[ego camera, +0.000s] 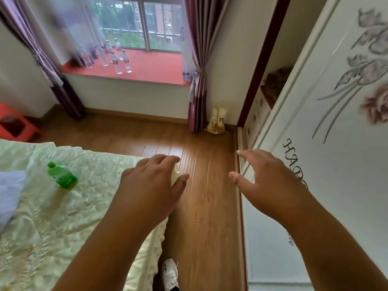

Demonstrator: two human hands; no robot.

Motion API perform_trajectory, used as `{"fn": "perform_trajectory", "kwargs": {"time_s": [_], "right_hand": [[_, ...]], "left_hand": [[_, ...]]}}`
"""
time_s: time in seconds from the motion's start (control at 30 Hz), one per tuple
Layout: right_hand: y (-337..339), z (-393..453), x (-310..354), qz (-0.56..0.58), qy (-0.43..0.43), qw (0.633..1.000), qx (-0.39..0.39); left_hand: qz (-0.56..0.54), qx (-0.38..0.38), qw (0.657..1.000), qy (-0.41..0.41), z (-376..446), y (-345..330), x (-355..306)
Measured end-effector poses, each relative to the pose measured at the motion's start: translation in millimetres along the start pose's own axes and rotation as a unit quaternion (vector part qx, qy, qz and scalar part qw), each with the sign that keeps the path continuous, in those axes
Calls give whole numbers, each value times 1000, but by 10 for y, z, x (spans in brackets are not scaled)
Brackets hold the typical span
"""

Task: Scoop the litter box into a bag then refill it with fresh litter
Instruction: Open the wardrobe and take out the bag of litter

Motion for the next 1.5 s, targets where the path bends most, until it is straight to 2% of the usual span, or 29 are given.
{"fn": "perform_trajectory", "kwargs": {"time_s": [0.27,0.43,0.73,1.0,1.17,1.33,1.5], "right_hand": [[209,1087,267,-9,-48,998,-35],[250,1560,285,-10,-75,997,-22],[382,2805,-11,14,-79,996,-33],[544,4379,-420,25,-30,999,-6],[701,5232,-643,7,1,1000,3],[736,5898,-829,3,-4,1000,25],[768,6649,-1062,-1,-41,999,25]], "left_hand": [[1,4,997,-71,1371,331,183],[0,25,996,-89,1983,436,255],[18,32,996,-76,3172,387,195],[32,12,998,-56,4465,452,-196],[15,-5,1000,-13,5194,370,-304],[13,11,1000,-2,5848,196,-359],[-4,23,999,-24,6792,77,-429]]}}
Point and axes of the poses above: each hand's wrist, its own z-axis towards the middle knuckle, its own y-axis out of the back of the hand, x = y × z, the point moved 5 cm from there along z, towards the middle knuckle, and after that the axes turned 6 degrees about -z, right-handed, at the moved point
